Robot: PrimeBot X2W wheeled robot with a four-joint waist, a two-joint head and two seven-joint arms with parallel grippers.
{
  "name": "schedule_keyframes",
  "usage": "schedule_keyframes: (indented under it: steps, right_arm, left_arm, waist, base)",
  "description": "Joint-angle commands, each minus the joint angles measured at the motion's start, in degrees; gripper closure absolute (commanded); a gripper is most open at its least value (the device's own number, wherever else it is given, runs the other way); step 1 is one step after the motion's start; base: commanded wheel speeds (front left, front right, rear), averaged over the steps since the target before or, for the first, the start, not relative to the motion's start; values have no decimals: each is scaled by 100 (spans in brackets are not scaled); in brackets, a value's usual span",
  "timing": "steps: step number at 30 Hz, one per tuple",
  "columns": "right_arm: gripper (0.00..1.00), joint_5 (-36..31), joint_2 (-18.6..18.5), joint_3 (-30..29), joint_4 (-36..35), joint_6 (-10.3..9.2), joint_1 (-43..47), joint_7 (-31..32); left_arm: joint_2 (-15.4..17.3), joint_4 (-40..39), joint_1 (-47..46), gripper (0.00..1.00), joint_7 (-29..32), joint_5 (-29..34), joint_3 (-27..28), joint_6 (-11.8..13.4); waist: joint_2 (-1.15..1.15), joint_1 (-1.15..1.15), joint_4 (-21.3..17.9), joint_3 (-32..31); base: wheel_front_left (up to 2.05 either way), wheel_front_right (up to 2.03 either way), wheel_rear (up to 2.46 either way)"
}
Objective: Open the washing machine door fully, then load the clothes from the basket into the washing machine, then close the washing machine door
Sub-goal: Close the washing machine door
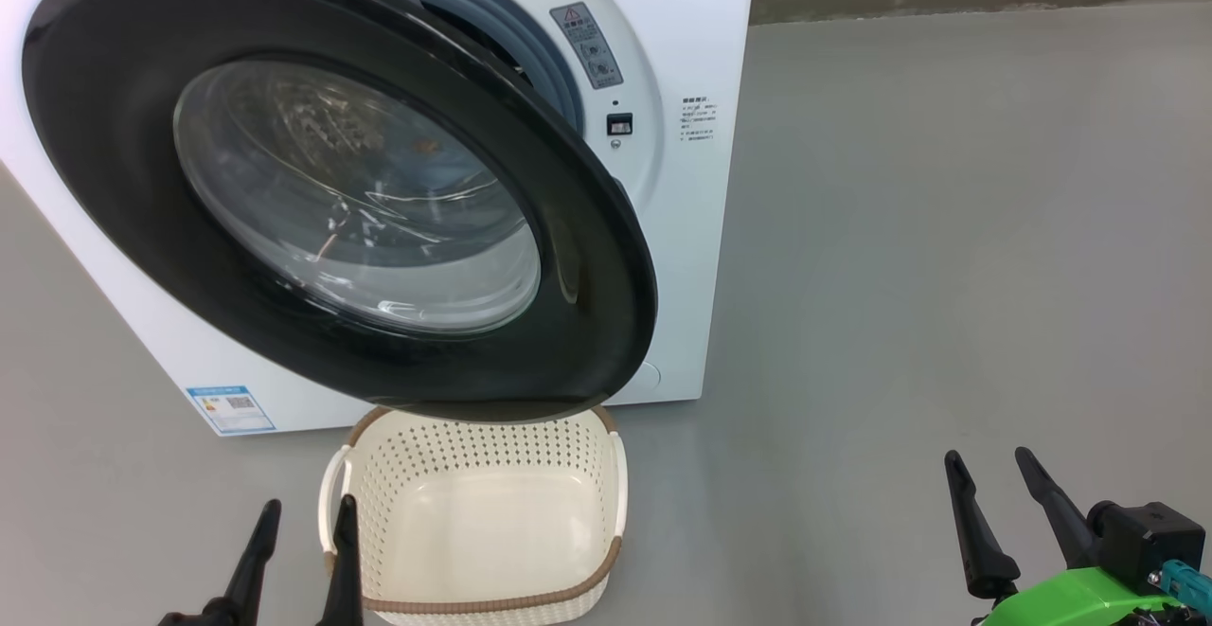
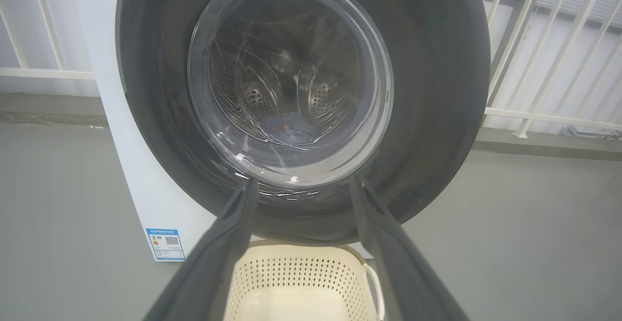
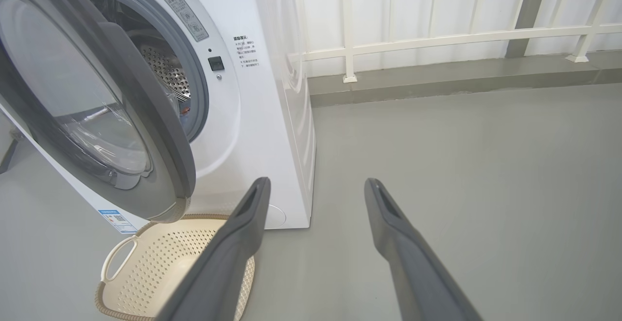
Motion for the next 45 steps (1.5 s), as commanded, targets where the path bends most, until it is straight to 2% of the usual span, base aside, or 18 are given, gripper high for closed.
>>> schedule_keyframes:
  steps: [1, 22, 23, 24, 26, 27, 37, 45]
  right_arm:
    - [0, -72, -74, 133, -178, 25, -129, 1]
    - [0, -101, -74, 60, -218, 25, -175, 31]
    - [34, -99, -74, 39, -229, 25, -186, 30]
    - [55, -102, -74, 21, -242, 25, -200, 25]
    - [57, -106, -74, 1, -249, 25, -216, 28]
    - [100, -100, -74, -16, -258, 25, -234, 28]
    - [100, -269, -154, 19, -482, 25, -797, 28]
    - [100, -193, -210, 510, -375, 25, -1714, 16]
  left_arm:
    - [65, -148, -112, 0, -72, 67, 194, 41]
    - [-6, -7, -171, 0, -76, 80, 141, 12]
    - [-9, -3, -182, 0, -76, 85, 130, 5]
    - [-10, 1, -188, 0, -77, 91, 120, 4]
    - [-13, 6, -193, 0, -77, 89, 115, 3]
    - [-9, 15, -201, 0, -77, 90, 111, -5]
    - [-32, -12, -337, 0, -67, 114, 4, -31]
    - [-64, 2, -507, 0, -71, 122, 27, -36]
  waist:
    - [0, 0, 0, 1]
    - [0, 0, 51, 7]
    - [0, 0, 80, 11]
    - [0, 0, 108, 14]
    - [0, 0, 136, 16]
    - [0, 0, 171, 19]
    - [0, 0, 658, 155]
    - [0, 0, 1188, 262]
  base:
    - [0, 0, 0]
    - [0, 0, 0]
    - [0, 0, 0]
    - [0, 0, 0]
    - [0, 0, 0]
    - [0, 0, 0]
    - [0, 0, 0]
    - [0, 0, 0]
